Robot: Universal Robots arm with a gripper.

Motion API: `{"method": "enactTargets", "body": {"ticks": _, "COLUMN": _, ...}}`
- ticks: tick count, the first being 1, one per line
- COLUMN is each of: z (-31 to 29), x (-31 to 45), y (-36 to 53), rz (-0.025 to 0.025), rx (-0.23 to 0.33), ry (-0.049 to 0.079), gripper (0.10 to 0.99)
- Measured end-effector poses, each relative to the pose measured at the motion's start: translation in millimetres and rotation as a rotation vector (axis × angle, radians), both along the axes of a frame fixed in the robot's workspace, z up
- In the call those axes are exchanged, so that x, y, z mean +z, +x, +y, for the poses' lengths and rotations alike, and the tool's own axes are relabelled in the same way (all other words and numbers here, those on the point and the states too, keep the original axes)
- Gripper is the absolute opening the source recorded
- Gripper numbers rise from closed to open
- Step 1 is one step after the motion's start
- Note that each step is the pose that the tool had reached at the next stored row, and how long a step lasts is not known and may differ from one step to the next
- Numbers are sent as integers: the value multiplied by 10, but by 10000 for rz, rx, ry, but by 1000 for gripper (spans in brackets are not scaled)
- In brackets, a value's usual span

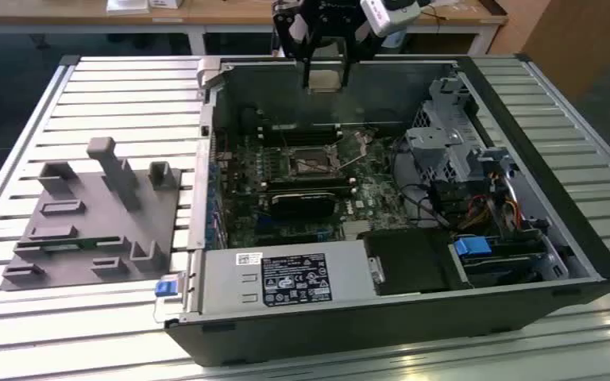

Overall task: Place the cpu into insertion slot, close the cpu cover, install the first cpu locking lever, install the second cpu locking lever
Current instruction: 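Place the cpu into insertion slot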

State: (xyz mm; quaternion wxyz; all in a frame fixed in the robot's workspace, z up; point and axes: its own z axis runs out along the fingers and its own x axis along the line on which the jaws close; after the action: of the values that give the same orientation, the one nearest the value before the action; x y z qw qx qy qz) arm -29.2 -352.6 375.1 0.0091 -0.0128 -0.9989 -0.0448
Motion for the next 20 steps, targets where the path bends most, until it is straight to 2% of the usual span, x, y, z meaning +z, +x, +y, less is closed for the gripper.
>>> {"method": "enactTargets", "body": {"ticks": 6, "z": 0, "x": 0, "y": 1, "rz": 0, "rx": -105, "ry": 0, "gripper": 537}}
{"method": "enactTargets", "body": {"ticks": 14, "z": 0, "x": -8, "y": 0, "rz": 1, "rx": -1387, "ry": -4, "gripper": 537}}
{"method": "enactTargets", "body": {"ticks": 20, "z": 7, "x": -14, "y": 1, "rz": -1, "rx": -1977, "ry": -5, "gripper": 537}}
